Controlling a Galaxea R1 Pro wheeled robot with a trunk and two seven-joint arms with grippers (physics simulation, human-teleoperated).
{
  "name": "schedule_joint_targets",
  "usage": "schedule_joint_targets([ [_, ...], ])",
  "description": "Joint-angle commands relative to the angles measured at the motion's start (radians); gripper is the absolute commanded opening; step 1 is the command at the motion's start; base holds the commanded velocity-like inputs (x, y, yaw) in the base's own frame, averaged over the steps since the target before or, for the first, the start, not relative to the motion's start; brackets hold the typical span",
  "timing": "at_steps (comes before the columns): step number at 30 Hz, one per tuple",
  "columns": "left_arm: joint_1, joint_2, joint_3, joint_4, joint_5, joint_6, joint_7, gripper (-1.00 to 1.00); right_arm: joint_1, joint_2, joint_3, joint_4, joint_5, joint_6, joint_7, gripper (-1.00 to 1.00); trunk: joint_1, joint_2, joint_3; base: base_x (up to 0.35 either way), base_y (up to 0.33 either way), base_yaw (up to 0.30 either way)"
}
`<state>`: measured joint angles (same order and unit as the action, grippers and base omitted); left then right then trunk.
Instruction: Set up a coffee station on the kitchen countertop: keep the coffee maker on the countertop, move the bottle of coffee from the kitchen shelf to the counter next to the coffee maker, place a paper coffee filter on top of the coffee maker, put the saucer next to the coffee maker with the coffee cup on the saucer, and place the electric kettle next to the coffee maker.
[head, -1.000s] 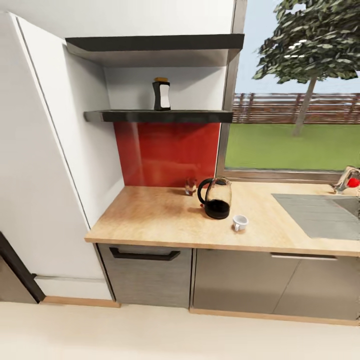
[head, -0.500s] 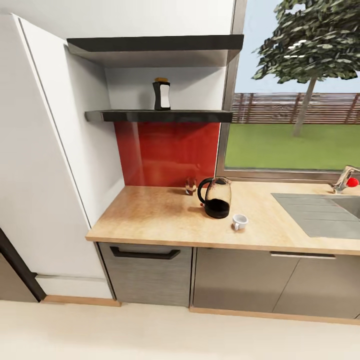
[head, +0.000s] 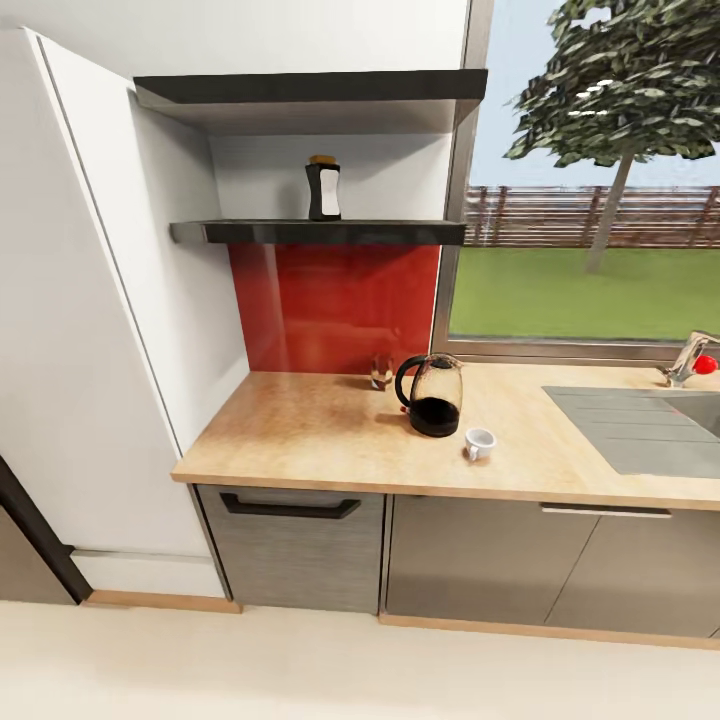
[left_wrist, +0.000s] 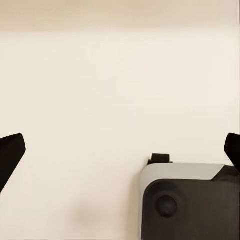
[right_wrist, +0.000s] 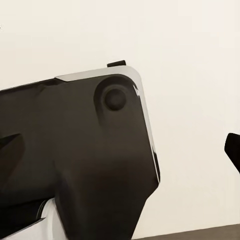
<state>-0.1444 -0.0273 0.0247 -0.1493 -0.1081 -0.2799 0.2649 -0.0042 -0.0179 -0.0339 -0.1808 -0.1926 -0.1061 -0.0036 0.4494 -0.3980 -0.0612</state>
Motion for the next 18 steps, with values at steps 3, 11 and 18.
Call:
schedule_joint_targets([
  [3, -0.009, -0.009, -0.007, -0.016, -0.012, -0.004, 0.005, 1.00, 0.000, 0.001, -0.003, 0.001, -0.004, -0.004, 0.000, 1.00, 0.001, -0.002, -0.002, 0.000, 0.000, 0.000],
  [11, -0.055, -0.033, -0.057, -0.062, -0.011, -0.007, 0.005, 1.00, 0.000, 0.001, -0.003, 0.001, -0.004, -0.004, -0.001, 1.00, 0.001, -0.002, -0.002, 0.000, 0.000, 0.000],
  [18, -0.103, -0.061, -0.248, -0.842, -0.011, -0.002, 0.006, 1.00, 0.000, 0.001, -0.003, 0.001, -0.004, -0.005, -0.001, 1.00, 0.001, -0.002, -0.002, 0.000, 0.000, 0.000],
])
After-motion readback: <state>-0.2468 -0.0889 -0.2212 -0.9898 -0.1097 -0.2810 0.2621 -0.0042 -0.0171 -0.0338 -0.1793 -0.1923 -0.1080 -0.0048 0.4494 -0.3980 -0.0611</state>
